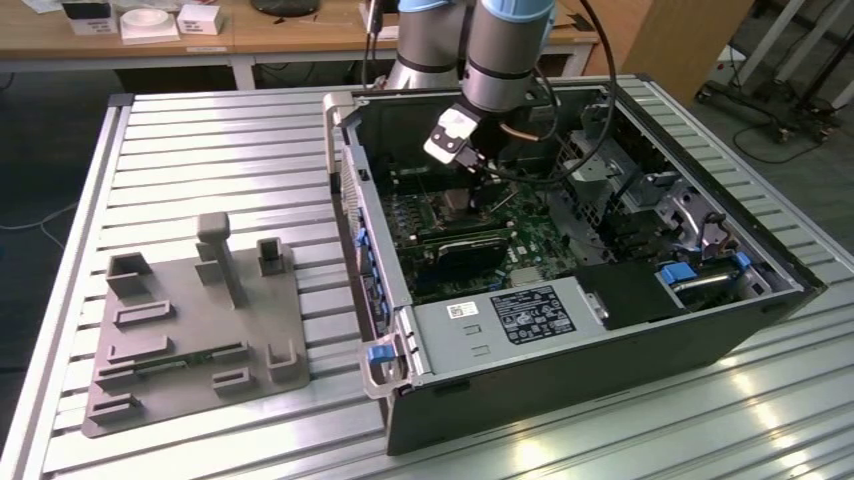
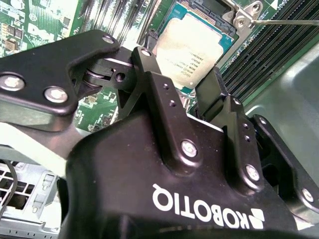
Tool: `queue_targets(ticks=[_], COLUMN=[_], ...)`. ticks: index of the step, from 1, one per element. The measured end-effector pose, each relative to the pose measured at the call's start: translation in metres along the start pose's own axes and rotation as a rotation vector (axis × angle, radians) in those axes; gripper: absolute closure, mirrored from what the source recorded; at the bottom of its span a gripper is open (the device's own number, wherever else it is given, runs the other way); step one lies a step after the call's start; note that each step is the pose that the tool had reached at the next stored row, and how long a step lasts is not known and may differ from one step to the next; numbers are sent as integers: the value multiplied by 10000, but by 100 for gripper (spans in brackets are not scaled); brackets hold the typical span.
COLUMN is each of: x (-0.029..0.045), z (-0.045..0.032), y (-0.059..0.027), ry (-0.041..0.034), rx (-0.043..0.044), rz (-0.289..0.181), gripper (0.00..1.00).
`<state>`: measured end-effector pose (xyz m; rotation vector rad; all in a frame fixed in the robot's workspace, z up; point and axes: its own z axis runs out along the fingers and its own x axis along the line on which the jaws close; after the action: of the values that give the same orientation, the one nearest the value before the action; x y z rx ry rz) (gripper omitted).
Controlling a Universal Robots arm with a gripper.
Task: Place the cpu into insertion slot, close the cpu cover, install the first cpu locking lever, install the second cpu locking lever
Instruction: 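Place the cpu into insertion slot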
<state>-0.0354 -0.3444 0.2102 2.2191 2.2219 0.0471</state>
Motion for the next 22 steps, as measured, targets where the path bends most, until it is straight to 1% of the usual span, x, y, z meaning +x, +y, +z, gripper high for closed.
queue_targets(ticks=[4,14,22], x=[13,57,65], z=[27,109,160], y=[0,-2,-3], ry=[-3,-2,-3], rx=[-1,-1,2], rz=[73,73,74], gripper=[46,46,46])
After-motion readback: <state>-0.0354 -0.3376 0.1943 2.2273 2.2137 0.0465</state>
